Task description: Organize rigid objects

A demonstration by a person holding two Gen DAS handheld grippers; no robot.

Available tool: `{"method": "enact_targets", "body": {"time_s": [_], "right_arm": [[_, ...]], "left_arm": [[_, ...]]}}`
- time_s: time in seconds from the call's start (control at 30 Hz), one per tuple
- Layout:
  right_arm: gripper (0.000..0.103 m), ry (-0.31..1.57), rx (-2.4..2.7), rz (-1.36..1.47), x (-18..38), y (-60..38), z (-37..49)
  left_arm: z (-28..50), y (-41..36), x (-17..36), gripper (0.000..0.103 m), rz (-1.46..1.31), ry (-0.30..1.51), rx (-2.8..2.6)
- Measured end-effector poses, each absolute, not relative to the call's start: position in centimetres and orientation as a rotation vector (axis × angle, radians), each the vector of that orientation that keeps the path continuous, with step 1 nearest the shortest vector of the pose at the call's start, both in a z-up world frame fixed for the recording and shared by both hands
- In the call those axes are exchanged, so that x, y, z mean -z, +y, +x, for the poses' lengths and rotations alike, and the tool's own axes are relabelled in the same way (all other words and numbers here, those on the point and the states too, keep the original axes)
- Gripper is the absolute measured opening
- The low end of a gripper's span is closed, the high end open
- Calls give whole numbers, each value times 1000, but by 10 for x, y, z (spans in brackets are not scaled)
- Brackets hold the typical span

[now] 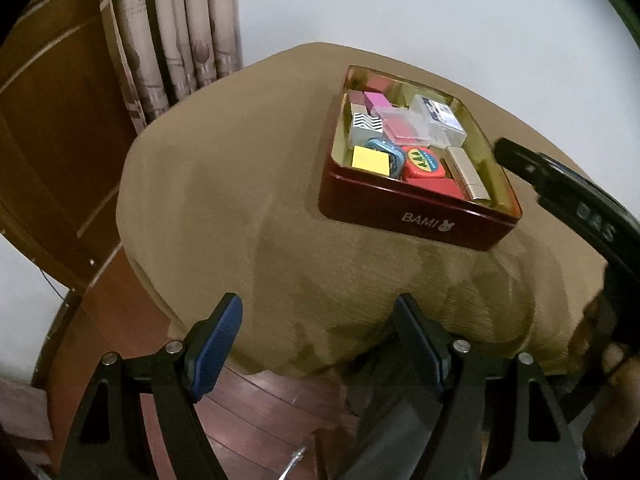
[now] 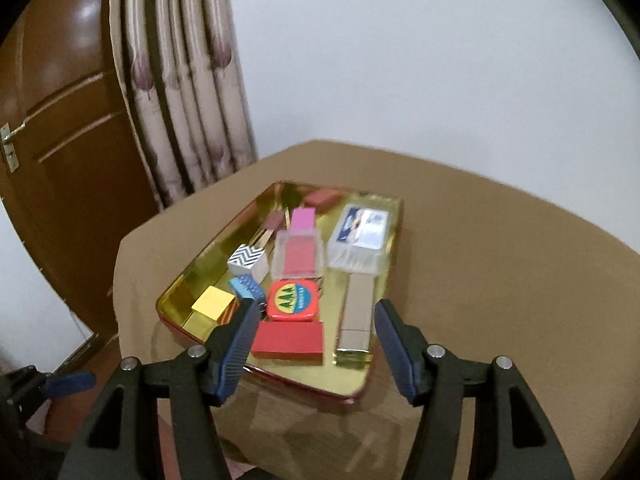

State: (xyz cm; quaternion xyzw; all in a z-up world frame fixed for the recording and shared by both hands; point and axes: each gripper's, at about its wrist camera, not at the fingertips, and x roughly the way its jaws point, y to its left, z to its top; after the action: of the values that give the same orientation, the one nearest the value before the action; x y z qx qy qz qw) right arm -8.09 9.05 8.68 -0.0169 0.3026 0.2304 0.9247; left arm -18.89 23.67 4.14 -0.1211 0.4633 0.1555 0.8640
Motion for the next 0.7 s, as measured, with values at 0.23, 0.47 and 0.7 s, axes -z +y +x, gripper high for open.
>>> {"method": "enact_targets", "body": {"time_s": [0.23, 0.47, 0.7], "right_arm": [[66, 572, -369, -9, -81, 61, -108], [68, 482, -274, -30, -87, 47, -130], [69, 428, -256, -17, -101, 37, -138]], "left_arm": [[-189, 227, -51, 74, -213, 937, -337], [-182, 209, -77, 74, -110, 828, -351], [-170, 205, -93, 75, -126, 768, -329]]}}
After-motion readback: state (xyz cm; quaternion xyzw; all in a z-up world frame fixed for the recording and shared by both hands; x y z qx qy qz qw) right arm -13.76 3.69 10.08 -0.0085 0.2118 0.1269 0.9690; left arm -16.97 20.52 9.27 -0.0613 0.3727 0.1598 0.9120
